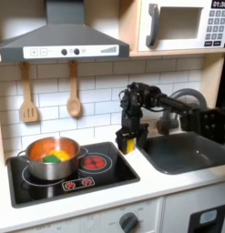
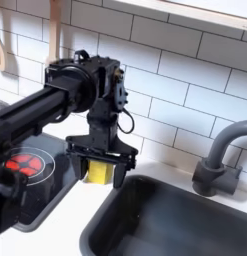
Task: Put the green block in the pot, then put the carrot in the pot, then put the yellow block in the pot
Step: 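Put the yellow block in the pot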
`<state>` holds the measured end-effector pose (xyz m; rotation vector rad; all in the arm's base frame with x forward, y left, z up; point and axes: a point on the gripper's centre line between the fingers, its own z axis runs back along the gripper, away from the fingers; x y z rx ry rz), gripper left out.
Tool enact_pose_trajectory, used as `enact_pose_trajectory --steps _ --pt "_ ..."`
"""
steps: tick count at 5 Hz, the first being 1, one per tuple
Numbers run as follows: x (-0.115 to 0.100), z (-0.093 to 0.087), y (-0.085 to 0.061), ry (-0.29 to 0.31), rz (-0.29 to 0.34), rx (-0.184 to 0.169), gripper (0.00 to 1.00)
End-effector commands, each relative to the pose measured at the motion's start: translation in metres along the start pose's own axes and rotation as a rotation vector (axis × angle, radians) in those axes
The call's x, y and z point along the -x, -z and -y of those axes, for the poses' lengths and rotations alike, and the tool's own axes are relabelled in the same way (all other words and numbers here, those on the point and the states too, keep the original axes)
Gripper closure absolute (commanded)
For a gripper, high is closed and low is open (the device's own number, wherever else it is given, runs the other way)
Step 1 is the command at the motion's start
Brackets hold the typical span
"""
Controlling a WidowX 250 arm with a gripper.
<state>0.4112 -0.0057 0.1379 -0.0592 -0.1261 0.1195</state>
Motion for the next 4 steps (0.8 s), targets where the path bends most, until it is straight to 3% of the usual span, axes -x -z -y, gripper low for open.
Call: enact_pose_trajectory --steps 1,2,4 --pt "-0.006 -0.003 0.002 0.003 -0.004 -0.003 0.00" --pt "-0.017 0.000 -0.002 0.011 0.013 -0.001 0.00" --pt "-0.023 0.001 0.006 0.013 0.001 0.003 0.00"
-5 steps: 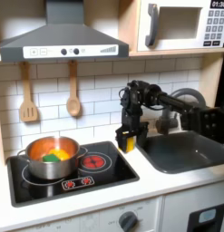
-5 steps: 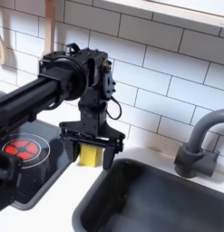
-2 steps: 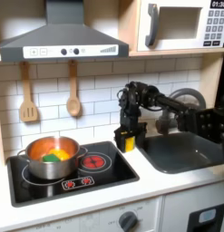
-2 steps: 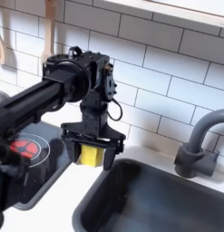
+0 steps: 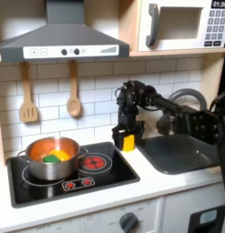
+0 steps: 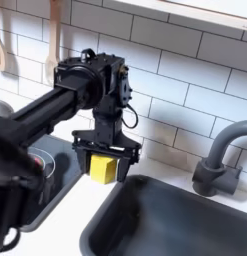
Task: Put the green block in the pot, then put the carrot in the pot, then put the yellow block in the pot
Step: 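Put the yellow block in the pot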
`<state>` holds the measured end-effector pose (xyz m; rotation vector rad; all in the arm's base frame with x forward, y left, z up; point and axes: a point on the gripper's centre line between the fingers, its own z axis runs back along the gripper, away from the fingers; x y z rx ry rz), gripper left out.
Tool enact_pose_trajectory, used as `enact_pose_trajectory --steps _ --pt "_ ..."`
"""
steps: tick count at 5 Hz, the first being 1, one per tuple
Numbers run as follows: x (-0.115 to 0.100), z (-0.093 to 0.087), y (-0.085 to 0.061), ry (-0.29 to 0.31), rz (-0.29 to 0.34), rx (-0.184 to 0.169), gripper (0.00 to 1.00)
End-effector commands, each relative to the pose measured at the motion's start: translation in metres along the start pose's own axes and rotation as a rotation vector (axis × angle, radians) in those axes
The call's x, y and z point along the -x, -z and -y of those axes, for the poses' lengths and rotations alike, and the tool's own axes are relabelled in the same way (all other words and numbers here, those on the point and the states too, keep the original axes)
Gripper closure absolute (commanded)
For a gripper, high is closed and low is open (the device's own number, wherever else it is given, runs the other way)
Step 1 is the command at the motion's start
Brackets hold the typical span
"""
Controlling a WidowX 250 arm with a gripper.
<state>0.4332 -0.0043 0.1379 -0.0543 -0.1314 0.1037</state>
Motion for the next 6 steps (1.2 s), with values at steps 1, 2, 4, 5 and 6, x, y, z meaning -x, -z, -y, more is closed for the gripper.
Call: enact_pose_trajectory --steps 1,2,4,5,6 --pt "0.002 0.000 0.003 -0.004 -0.001 0.008 1.00" --pt "0.002 0.004 -0.002 0.002 0.006 0.011 1.00" --pt "0.010 -0.006 -0.017 -0.023 0.015 0.018 1.00" --pt "0.014 -0.009 -0.026 -0.041 0.023 0.047 1.00" --pt "0.016 -0.028 -0.042 -0.089 0.049 0.021 1.00"
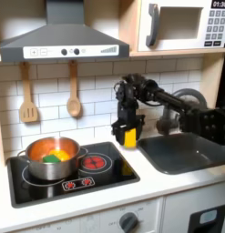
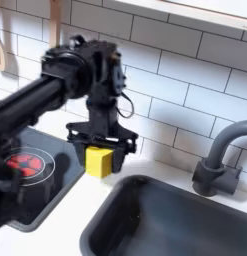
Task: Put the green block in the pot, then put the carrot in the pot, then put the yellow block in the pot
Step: 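Put the yellow block in the pot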
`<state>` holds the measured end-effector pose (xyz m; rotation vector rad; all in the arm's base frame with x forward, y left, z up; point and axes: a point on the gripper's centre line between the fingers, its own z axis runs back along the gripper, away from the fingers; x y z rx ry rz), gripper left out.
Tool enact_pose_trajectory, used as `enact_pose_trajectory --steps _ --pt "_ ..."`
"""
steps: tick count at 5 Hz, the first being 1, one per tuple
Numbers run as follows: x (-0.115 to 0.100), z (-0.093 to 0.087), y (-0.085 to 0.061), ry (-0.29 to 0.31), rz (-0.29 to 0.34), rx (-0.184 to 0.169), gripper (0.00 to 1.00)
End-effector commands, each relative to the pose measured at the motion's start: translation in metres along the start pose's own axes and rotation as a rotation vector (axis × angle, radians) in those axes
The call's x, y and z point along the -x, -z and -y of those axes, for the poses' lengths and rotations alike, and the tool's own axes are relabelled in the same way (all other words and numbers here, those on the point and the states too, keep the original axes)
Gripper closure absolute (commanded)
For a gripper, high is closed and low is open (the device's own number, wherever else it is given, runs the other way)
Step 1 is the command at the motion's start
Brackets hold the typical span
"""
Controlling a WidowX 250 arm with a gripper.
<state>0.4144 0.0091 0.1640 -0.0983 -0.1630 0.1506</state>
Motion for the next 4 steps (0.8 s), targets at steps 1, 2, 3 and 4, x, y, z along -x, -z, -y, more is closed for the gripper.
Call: enact_pose_trajectory --steps 1,2,3,4 --pt "0.004 -0.026 -0.028 -0.073 0.057 0.001 1.00" --pt "0.009 -0.030 -0.041 -0.077 0.076 0.004 1.00" --pt "0.015 -0.042 -0.050 -0.120 0.095 -0.002 1.00" --pt "0.024 -0.051 -0.054 -0.147 0.093 -0.003 1.00"
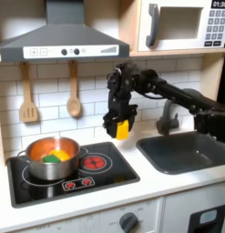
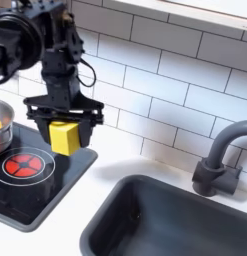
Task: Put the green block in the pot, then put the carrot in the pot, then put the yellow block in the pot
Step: 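Put the yellow block in the pot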
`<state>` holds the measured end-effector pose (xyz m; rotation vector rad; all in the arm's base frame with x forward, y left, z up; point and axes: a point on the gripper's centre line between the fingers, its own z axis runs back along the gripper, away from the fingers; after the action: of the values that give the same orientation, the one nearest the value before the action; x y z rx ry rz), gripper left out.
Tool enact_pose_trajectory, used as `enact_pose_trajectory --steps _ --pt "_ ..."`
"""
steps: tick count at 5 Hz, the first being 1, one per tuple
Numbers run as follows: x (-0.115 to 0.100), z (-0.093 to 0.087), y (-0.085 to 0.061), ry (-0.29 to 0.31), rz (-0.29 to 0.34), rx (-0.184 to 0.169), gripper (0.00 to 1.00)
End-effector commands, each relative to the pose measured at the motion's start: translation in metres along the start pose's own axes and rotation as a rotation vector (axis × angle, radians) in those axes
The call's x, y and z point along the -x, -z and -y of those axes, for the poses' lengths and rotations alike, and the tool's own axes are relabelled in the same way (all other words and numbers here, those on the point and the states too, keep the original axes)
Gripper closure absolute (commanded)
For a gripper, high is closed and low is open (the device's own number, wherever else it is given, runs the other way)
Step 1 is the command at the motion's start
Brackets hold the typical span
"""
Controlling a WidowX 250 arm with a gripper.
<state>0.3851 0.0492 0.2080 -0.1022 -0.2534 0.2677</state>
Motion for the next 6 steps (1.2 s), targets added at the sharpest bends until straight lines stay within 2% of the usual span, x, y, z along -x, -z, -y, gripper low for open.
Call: enact_pose_trajectory --steps 1,2,3,5,6 --pt "0.011 -0.029 -0.009 -0.073 0.005 -0.016 1.00" --pt "0.023 -0.042 -0.017 -0.114 0.006 -0.048 1.00" --pt "0.028 -0.051 -0.026 -0.131 0.013 -0.063 1.00" --pt "0.038 -0.075 -0.023 -0.196 -0.016 -0.068 1.00" --pt "0.037 -0.090 -0.029 -0.219 0.003 -0.076 1.00"
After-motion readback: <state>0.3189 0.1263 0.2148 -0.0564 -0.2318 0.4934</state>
